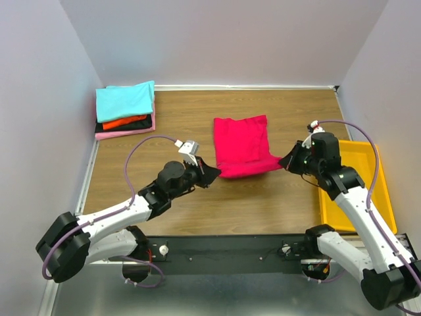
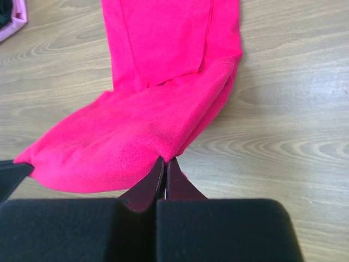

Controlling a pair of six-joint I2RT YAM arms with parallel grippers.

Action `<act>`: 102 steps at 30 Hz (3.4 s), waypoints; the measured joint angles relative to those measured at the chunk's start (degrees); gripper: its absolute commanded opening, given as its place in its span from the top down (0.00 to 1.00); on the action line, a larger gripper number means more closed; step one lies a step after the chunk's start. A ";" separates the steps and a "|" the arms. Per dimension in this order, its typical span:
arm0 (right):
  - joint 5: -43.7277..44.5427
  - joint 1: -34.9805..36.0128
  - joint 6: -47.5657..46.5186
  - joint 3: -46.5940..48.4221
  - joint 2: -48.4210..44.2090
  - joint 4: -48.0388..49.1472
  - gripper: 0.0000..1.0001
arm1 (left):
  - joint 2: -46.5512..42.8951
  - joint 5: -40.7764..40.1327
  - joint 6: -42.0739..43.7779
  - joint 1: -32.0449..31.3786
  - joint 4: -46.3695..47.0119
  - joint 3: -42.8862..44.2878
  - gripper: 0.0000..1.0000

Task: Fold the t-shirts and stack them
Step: Fold the tshirt

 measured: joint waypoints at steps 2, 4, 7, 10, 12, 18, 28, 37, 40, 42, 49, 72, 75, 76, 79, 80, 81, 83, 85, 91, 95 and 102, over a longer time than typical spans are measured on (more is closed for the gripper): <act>0.44 0.00 -0.02 0.35 0.13 -0.98 0.99 | -0.22 -0.61 -0.90 -1.05 0.09 -1.40 1.00; 0.81 0.02 -0.02 1.29 1.09 -1.84 0.99 | -0.15 -0.68 -1.53 -1.51 0.07 -2.40 1.00; 1.55 0.11 0.00 3.91 3.21 -2.43 1.00 | -0.04 -0.74 -1.95 -1.70 0.44 -2.73 1.00; 2.29 0.13 0.04 6.88 5.27 -2.29 0.99 | 0.02 -0.76 -1.86 -1.68 0.87 -2.14 1.00; 3.19 0.15 0.04 8.63 6.88 -1.84 1.00 | 0.24 -0.79 -1.62 -1.70 1.01 -1.09 1.00; 6.03 0.13 0.02 11.65 13.20 -0.11 1.00 | 2.99 -1.11 -0.28 -1.68 1.70 1.99 1.00; 9.53 0.13 -0.55 18.73 24.13 1.75 0.99 | 9.42 -1.62 2.40 0.94 1.81 7.10 1.00; 10.84 0.17 -1.73 27.50 35.58 2.89 0.99 | 19.69 3.67 5.11 9.25 4.28 11.74 1.00; 11.10 0.09 -2.38 32.00 40.79 2.93 0.99 | 23.30 5.57 5.97 11.28 4.68 14.12 1.00; 11.13 0.00 -2.64 34.53 43.74 3.04 0.99 | 25.29 6.97 6.54 12.74 4.92 15.80 1.00; 10.51 -1.49 -3.72 44.44 55.17 3.50 0.99 | 33.35 11.39 8.13 17.75 5.66 23.61 1.00; 5.29 -7.56 -3.50 62.45 76.74 4.02 0.30 | 61.79 19.67 13.51 25.44 -0.96 56.48 0.02; 5.35 -7.80 -2.99 62.27 76.37 4.35 0.27 | 61.44 18.49 13.92 25.88 -1.75 57.68 0.02; 5.38 -7.87 -2.91 61.79 76.00 4.63 0.27 | 60.96 17.92 14.03 26.10 -2.25 57.59 0.02; 5.68 -7.89 -3.06 57.09 72.13 5.97 0.27 | 59.10 16.76 14.38 26.25 -2.62 55.45 0.02; 5.68 -7.87 -3.17 55.06 70.34 6.29 0.27 | 57.99 16.57 14.49 26.36 -2.51 53.92 0.02; 5.64 -7.87 -3.39 53.02 68.24 6.95 0.27 | 57.11 16.52 14.60 26.43 -2.43 52.74 0.01; 5.14 -7.82 -3.82 49.77 64.63 8.17 0.27 | 56.00 16.50 14.69 26.47 -1.95 51.04 0.02; 4.50 -7.56 -4.22 47.60 61.88 9.57 0.27 | 55.30 16.55 14.75 26.47 -1.20 49.55 0.02; 1.95 -6.38 -5.25 42.95 58.23 13.86 0.28 | 54.93 17.55 14.75 26.47 1.88 44.46 0.02; -1.44 -5.46 -5.51 39.87 58.38 15.54 0.28 | 54.95 19.50 14.38 26.47 4.11 42.16 0.02; -6.08 -4.07 -5.51 38.71 61.09 18.01 0.28 | 55.10 24.15 12.92 26.47 9.51 40.50 0.01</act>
